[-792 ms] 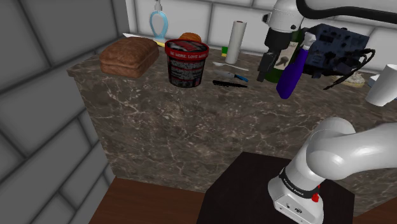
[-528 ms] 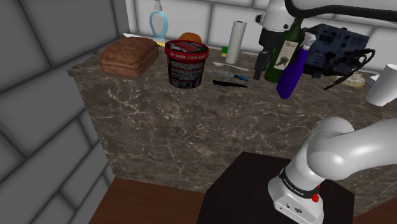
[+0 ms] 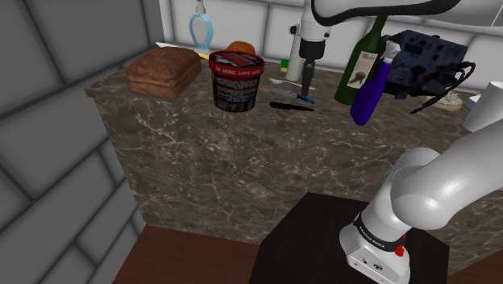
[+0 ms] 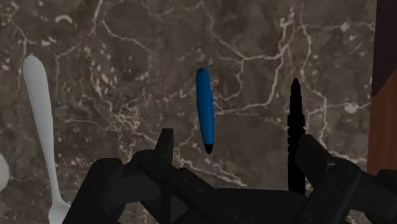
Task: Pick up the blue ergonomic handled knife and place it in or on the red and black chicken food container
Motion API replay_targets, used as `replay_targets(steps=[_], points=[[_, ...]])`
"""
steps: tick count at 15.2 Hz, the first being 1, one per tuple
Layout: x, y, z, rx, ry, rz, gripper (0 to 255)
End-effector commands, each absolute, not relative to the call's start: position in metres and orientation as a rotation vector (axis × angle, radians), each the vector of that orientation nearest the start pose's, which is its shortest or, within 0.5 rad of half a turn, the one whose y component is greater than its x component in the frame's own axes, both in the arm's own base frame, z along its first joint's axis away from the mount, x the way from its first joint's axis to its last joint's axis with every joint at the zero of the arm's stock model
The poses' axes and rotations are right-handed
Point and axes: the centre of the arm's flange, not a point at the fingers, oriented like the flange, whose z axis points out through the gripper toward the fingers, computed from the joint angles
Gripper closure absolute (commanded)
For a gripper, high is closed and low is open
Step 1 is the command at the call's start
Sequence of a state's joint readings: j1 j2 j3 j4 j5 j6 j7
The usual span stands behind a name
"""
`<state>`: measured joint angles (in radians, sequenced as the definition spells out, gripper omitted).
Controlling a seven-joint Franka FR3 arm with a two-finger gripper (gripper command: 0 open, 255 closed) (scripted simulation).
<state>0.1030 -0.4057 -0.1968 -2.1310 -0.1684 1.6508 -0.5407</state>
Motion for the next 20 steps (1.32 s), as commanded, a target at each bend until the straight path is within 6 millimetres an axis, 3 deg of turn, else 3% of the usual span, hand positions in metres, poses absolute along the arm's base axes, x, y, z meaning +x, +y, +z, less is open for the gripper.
replay_targets(steps=[1, 9, 17, 18, 20], points=[[0.449, -0.072, 0.553, -3.07, -0.889, 0.199, 0], [0.446, -0.076, 0.513, -3.069, -0.891, 0.199, 0], [0.446, -0.075, 0.513, -3.069, -0.891, 0.2, 0], [0.446, -0.075, 0.513, -3.069, -0.891, 0.2, 255], [0.445, -0.075, 0.513, -3.069, -0.891, 0.2, 255]])
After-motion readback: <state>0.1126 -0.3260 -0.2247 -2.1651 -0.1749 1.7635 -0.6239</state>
